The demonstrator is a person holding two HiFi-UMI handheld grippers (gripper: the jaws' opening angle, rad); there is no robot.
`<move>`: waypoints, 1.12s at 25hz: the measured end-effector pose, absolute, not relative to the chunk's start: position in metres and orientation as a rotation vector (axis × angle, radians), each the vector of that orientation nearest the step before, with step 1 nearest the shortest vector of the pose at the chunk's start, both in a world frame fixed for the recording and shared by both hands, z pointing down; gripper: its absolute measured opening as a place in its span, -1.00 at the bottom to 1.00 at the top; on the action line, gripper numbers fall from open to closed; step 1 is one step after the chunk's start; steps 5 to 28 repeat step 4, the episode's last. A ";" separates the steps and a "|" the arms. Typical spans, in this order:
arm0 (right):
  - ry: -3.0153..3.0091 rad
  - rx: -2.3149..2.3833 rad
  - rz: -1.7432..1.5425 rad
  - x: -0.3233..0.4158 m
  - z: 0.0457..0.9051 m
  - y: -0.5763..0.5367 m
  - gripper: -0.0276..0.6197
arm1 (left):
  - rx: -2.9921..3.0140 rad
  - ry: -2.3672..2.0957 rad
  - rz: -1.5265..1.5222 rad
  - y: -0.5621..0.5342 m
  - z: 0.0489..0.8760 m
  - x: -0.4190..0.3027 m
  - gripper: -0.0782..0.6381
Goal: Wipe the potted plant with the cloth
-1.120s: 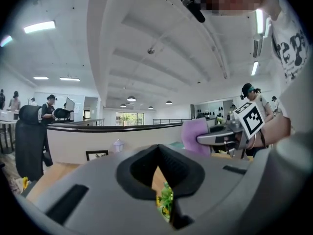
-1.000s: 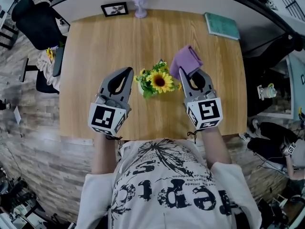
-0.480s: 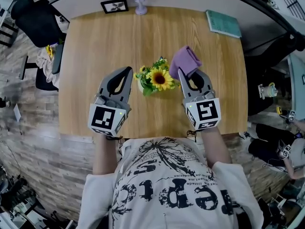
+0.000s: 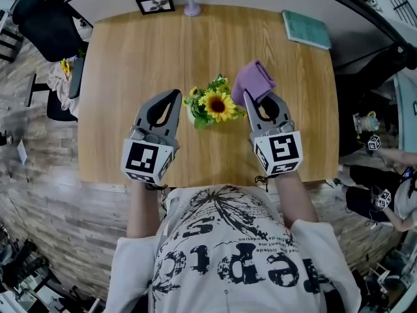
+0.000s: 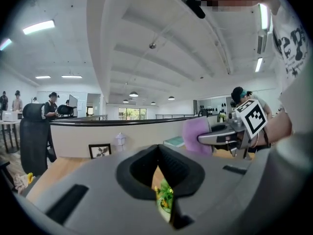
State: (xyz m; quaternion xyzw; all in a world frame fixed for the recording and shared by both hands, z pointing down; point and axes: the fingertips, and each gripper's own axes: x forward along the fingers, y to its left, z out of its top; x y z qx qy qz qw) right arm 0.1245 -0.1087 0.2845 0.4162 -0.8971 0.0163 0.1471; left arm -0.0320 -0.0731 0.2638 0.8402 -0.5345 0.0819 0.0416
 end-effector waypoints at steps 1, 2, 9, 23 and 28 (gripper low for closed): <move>-2.581 1.196 0.045 0.124 0.285 -0.109 -0.73 | 2.566 -1.638 0.252 -0.073 0.264 -0.033 -0.77; -2.580 1.195 0.042 0.123 0.285 -0.109 -0.73 | 2.562 -1.640 0.253 -0.073 0.265 -0.034 -0.77; -2.578 1.195 0.039 0.122 0.285 -0.109 -0.73 | 2.556 -1.644 0.256 -0.073 0.265 -0.035 -0.77; -2.578 1.195 0.039 0.122 0.285 -0.109 -0.73 | 2.556 -1.644 0.256 -0.073 0.265 -0.035 -0.77; -2.578 1.195 0.039 0.122 0.285 -0.109 -0.73 | 2.556 -1.644 0.256 -0.073 0.265 -0.035 -0.77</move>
